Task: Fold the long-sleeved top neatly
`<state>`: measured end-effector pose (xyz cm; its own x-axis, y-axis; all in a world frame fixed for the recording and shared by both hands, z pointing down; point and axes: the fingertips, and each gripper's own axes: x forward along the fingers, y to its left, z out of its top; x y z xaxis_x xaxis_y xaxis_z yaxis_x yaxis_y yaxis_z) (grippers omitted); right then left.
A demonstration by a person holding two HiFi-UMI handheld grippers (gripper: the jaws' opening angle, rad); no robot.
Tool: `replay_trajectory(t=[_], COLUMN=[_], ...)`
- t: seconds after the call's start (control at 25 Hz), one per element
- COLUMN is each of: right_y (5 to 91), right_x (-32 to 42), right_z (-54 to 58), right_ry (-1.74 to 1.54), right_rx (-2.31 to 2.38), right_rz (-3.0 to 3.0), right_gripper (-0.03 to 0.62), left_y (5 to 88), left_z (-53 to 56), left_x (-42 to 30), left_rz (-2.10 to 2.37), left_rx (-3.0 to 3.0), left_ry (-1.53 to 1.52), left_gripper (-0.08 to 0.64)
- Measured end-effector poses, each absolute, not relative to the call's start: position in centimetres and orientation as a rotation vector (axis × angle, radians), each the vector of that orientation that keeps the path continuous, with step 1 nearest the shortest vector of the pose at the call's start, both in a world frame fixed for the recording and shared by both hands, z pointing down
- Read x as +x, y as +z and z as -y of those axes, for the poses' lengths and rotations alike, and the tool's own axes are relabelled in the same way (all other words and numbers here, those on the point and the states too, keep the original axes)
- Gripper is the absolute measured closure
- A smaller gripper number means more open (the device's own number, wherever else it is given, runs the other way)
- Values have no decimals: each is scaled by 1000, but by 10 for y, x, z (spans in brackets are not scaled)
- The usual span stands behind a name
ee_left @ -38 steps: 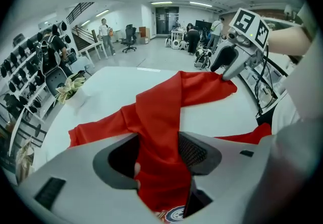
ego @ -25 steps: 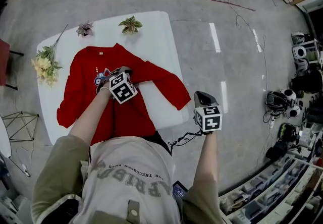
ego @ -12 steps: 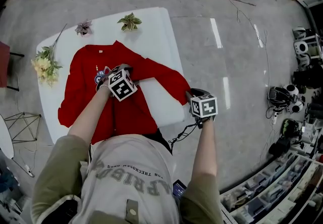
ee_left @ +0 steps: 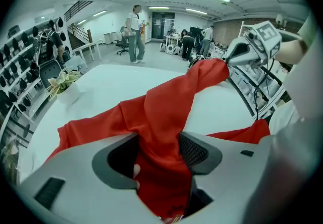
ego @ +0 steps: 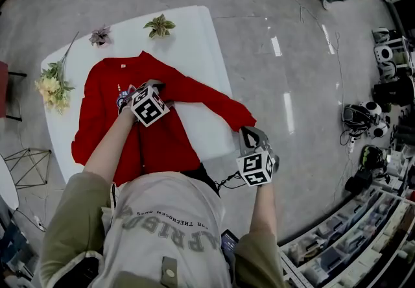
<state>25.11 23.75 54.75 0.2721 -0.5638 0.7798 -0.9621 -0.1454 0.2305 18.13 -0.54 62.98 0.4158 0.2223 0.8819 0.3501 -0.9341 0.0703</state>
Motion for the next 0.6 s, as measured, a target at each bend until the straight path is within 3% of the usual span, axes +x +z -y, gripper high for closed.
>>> replay_trajectory(t=[0.24, 0.36, 0.6], right_y=[592, 580, 576], right_x=[209, 213, 271], right_z=[-283, -286, -265], right_ry=[875, 1067, 1201], right_rx=[1718, 1810, 1871], right_rz=[1402, 1519, 1558], right_gripper=[575, 340, 333], left_y=[629, 629, 619], left_z=[6, 5, 0], left_x=[181, 180, 177], left_rz=[520, 520, 541], left_rx=[-2535, -2517, -2442], left_ry=[-1551, -1555, -1528], left_gripper=[299, 299, 298])
